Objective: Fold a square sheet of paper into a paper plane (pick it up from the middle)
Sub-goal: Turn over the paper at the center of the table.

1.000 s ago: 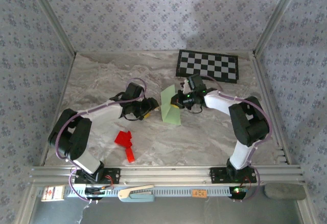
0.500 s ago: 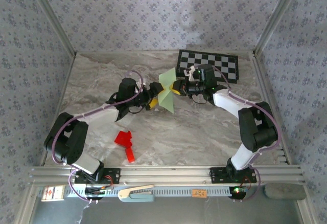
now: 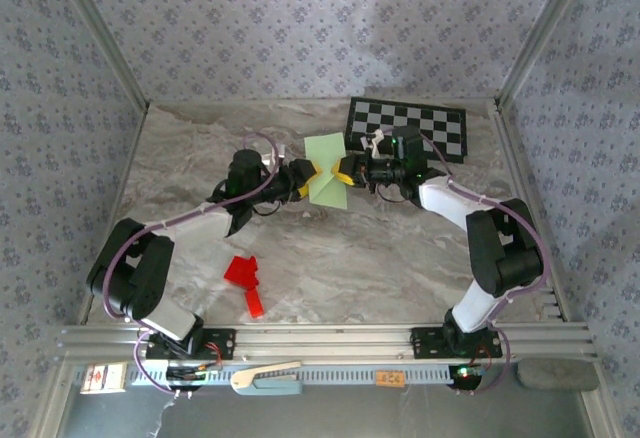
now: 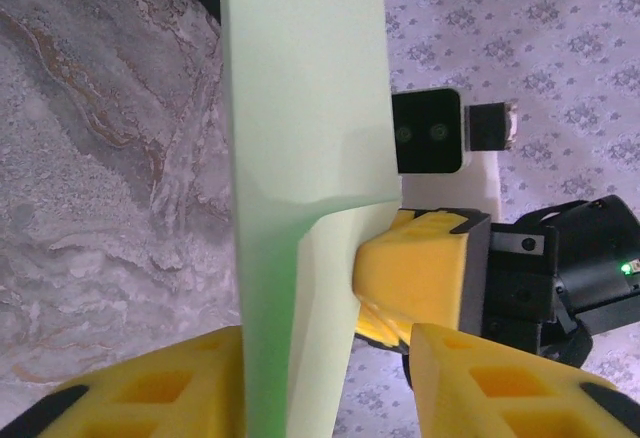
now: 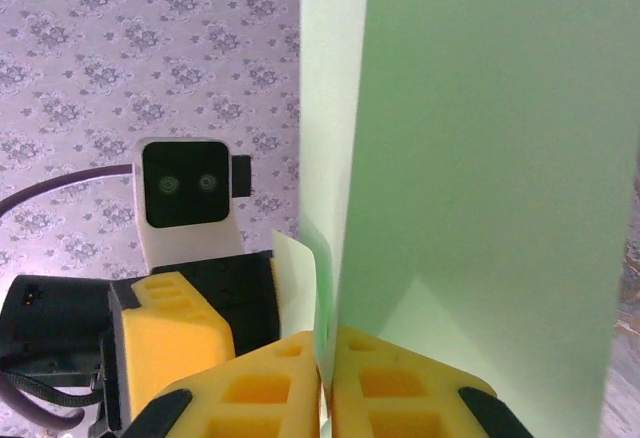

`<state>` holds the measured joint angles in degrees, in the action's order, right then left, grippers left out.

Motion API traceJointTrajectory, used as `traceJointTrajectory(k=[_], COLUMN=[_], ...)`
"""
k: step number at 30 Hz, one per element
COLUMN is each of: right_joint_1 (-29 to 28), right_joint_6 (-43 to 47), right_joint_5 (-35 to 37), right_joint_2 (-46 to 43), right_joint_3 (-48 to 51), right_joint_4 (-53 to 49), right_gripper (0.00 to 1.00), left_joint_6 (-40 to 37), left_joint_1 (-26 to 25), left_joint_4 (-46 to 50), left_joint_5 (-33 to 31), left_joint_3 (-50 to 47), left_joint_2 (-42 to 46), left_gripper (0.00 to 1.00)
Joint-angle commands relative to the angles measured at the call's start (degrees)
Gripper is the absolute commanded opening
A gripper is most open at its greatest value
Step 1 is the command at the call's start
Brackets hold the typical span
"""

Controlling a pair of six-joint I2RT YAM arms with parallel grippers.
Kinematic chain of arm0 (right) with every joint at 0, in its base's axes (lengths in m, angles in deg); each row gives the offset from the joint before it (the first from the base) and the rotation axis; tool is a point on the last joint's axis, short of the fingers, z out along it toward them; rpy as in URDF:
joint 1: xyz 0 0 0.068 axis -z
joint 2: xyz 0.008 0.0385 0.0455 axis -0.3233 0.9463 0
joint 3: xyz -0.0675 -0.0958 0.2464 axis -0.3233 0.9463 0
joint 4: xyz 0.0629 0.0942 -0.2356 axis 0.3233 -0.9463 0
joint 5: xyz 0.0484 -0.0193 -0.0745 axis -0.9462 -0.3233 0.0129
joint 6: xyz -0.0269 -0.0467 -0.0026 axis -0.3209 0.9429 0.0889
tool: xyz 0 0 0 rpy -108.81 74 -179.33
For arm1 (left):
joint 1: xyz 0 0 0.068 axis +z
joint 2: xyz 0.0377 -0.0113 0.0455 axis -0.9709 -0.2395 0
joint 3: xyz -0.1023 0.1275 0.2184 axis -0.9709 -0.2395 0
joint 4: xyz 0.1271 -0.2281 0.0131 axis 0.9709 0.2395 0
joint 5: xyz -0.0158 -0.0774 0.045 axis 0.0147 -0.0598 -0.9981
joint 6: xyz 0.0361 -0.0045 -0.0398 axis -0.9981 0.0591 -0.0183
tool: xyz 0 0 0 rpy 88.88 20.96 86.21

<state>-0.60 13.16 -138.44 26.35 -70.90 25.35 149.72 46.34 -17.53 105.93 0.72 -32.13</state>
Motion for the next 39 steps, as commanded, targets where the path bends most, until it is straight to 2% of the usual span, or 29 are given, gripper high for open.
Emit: traceJointTrajectory(k=[1,9,12,17,20,23,25,28,33,35,39], right_joint_1=[0.58,1.05,1.43,2.96,3.64,4.26,4.59,4.9,5.39,5.53,5.84], right_joint_6=[-0.3,1.93,4.43,16.65,23.02,25.89,28.39,29.49,28.97,27.97,26.24], right_joint_5=[-1.65,-0.88,0.09,9.1,17.04,23.45,27.44,31.26,34.3,35.33,37.48], right_joint_2=[-0.39,-0.72,-0.91,-2.36,-3.07,-4.37,-5.11,-6.33,-7.54,-8.28,-9.76], right_joint_3=[0.7,0.5,-0.1,-4.7,-7.67,-9.13,-10.19,-10.58,-9.68,-8.3,-5.12], right_joint_4=[0.27,-3.0,-6.62,-25.42,-35.4,-40.28,-43.09,-44.67,-44.87,-44.02,-42.23], right_gripper=[0.13,0.21,0.28,0.44,0.5,0.55,0.56,0.57,0.57,0.57,0.56], left_joint_6=[-0.24,-2.78,-5.14,-14.38,-24.84,-35.15,-39.83,-42.94,-42.95,-42.79,-42.43], left_joint_1=[0.38,0.38,0.46,0.66,0.42,-1.19,-2.57,-4.5,-6.97,-7.67,-8.75], left_joint_4=[-2.43,2.61,6.92,23.4,41.36,60.96,72.93,84.92,95.85,96.08,93.39], left_joint_5=[0.17,-0.55,-1.38,-5.17,-12.33,-25.61,-34.97,-46.95,-59.01,-59.48,-56.14], left_joint_3=[-0.17,1.01,1.85,5.66,11.34,20.03,26.7,34.77,43.72,44.86,46.53], left_joint_2=[-0.47,-0.48,-0.01,1.4,1.84,0.21,-2.42,-6.55,-13.81,-15.75,-20.05], left_gripper=[0.37,0.12,0.07,0.05,0.05,0.05,0.05,0.06,0.06,0.06,0.06])
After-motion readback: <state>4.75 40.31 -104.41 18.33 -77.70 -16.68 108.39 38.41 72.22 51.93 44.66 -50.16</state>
